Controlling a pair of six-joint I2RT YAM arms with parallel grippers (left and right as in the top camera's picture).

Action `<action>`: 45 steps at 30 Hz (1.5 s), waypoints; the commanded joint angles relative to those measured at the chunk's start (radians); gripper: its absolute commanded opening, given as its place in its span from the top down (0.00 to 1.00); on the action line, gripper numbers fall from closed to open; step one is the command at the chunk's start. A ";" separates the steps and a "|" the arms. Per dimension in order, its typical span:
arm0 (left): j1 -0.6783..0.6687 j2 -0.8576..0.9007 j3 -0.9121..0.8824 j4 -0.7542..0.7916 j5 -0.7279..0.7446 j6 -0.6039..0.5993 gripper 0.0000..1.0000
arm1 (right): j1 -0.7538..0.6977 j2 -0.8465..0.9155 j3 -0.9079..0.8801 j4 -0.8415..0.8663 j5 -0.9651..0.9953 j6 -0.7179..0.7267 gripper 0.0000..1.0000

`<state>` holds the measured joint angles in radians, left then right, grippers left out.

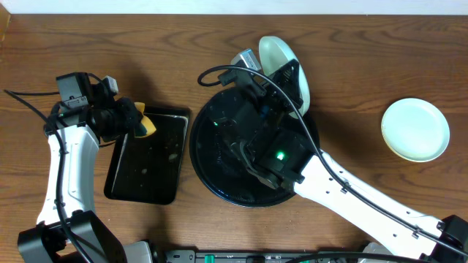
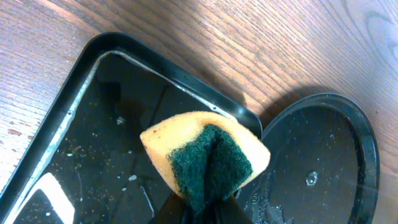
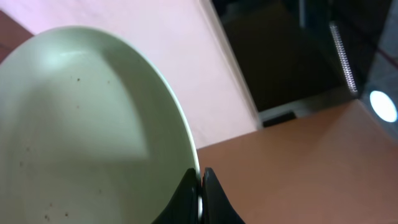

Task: Clean dirty plates on tray and stack at the side
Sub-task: 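Carry the blue plate right and lower it onto the plate stack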

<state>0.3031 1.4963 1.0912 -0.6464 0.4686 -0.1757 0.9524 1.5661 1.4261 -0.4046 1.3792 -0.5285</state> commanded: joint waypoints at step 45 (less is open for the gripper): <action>0.004 0.000 -0.007 0.005 0.014 0.019 0.92 | -1.390 0.123 -0.119 -0.488 -1.402 0.887 0.99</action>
<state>0.3031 1.4963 1.0901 -0.6460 0.4721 -0.1749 -0.3885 1.7027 1.3582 -0.8997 -0.0219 0.3782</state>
